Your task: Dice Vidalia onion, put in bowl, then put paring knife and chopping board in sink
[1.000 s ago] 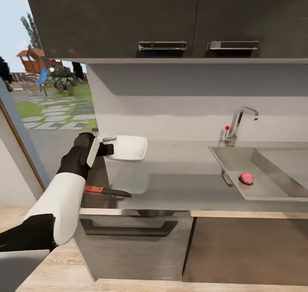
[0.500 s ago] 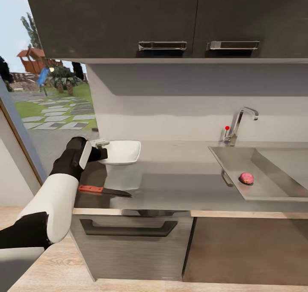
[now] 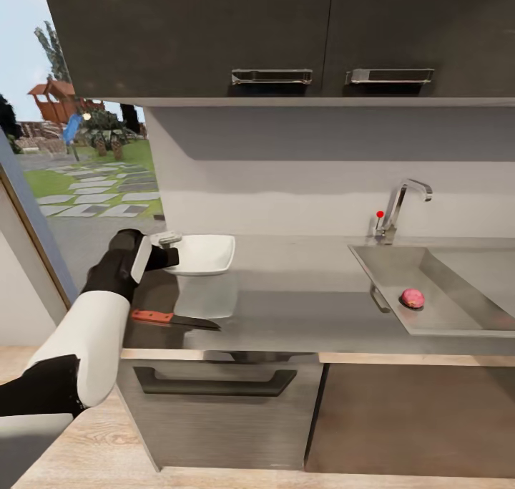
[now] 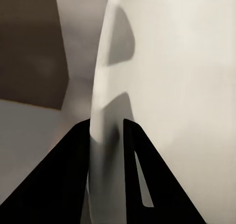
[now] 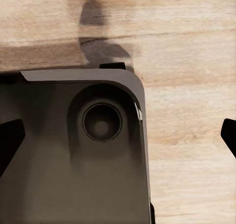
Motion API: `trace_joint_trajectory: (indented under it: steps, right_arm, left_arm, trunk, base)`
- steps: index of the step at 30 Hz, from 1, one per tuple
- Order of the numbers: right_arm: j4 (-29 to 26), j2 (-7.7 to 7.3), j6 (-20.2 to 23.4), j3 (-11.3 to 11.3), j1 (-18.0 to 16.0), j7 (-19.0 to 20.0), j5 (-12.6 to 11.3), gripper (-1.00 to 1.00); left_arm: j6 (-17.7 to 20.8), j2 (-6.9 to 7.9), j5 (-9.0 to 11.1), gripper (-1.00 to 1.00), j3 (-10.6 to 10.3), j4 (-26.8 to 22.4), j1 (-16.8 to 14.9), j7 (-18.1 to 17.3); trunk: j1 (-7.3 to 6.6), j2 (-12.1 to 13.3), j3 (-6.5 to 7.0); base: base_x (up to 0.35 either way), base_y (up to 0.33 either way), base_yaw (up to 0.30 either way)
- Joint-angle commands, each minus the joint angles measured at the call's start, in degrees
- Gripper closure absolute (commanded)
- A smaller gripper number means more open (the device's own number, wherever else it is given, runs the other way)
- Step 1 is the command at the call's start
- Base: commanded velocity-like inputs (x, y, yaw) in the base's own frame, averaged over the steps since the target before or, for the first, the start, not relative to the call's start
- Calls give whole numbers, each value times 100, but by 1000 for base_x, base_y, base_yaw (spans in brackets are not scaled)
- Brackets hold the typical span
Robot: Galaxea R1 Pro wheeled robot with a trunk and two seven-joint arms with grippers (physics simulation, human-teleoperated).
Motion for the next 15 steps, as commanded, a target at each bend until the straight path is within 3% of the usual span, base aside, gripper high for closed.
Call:
trace_joint_trajectory:
  steps: [1, 7, 15]
  right_arm:
    - [0, -1, -24, 10, -3, 18, -57, -100]
    - [0, -2, -37, 12, -1, 19, -52, -100]
    - [-1, 19, -39, 12, 0, 18, -57, -100]
  left_arm:
    - [22, 18, 16, 100, 9, -11, -4, 16]
    - [29, 122, 28, 100, 10, -19, -4, 16]
    - [30, 182, 30, 100, 8, -12, -4, 16]
  trunk:
    - [0, -3, -5]
    - [0, -3, -5]
    - [0, -3, -5]
  base:
    - [0, 19, 0]
    - [0, 99, 0]
    - [0, 211, 0]
